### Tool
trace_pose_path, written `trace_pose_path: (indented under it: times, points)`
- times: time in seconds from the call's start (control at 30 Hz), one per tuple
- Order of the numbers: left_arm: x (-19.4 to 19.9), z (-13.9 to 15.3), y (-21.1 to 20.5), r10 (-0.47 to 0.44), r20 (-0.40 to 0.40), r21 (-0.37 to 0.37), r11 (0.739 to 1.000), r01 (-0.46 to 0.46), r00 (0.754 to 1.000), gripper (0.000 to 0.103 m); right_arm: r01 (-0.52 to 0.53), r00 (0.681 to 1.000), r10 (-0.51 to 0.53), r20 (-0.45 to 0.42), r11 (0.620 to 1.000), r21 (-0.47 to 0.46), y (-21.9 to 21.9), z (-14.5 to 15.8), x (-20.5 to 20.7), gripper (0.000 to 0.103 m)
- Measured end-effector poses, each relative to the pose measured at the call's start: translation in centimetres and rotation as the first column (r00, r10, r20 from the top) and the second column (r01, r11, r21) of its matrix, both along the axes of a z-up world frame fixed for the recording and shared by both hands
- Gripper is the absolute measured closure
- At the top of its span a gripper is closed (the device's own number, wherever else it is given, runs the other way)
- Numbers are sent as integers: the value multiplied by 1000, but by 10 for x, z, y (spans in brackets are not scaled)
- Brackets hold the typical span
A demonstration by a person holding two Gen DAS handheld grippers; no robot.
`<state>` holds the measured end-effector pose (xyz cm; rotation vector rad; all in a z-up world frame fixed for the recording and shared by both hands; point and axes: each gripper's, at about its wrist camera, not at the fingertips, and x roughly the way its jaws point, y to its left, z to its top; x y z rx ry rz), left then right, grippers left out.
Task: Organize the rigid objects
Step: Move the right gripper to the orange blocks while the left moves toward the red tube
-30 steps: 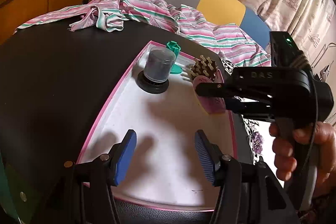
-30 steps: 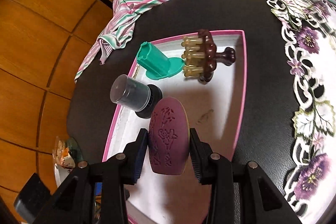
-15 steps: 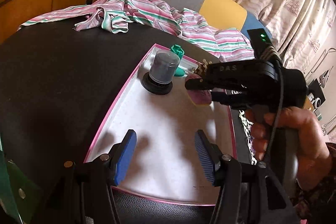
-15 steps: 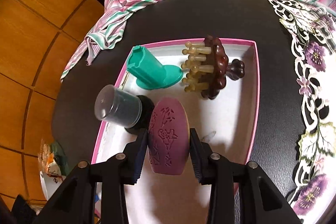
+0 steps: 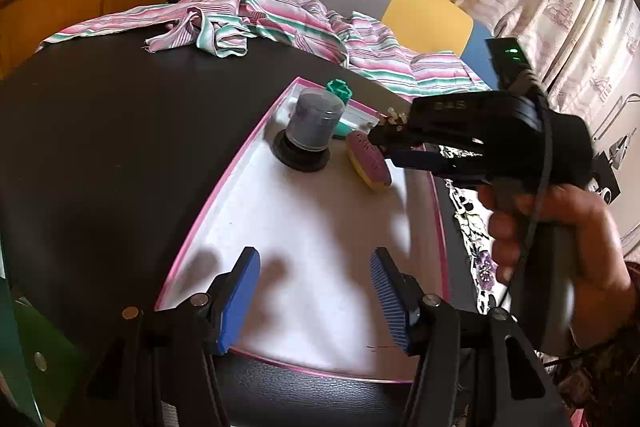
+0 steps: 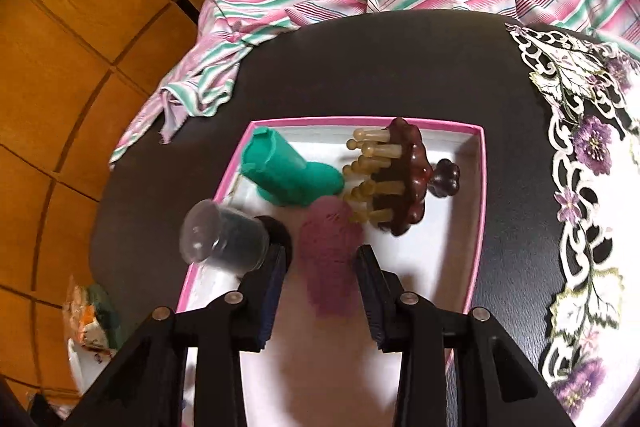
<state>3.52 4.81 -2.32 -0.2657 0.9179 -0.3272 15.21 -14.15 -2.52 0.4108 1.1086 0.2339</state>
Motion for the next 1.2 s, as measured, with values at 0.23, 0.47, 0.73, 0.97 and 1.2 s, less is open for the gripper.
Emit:
trace_pose_path:
  times: [0.23,0.47,0.73,0.97,1.2]
  points:
    - [-6,5,-14,-38,10,-15,999,38,999,45,-8,998,9,59,1000,-16,-22,27,-43,56]
    - [-15,7,-41,-108,13,-14,994,109,994,45,43,996,-38,79,998,-51,-68,36,-75,55]
    - [-26,12,-66,-175,26,7,985,174,984,45,112,992,-110,58,993,-41,-112,29,-98,52]
    - [-32,19,-81,-216,41,13,976,215,976,45,203,979,-201,31,978,-51,-163,20,-116,52]
    - [-39,21,-102,-271,45,22,963,270,962,45,353,935,-354,7,929,-111,-236,13,-127,52]
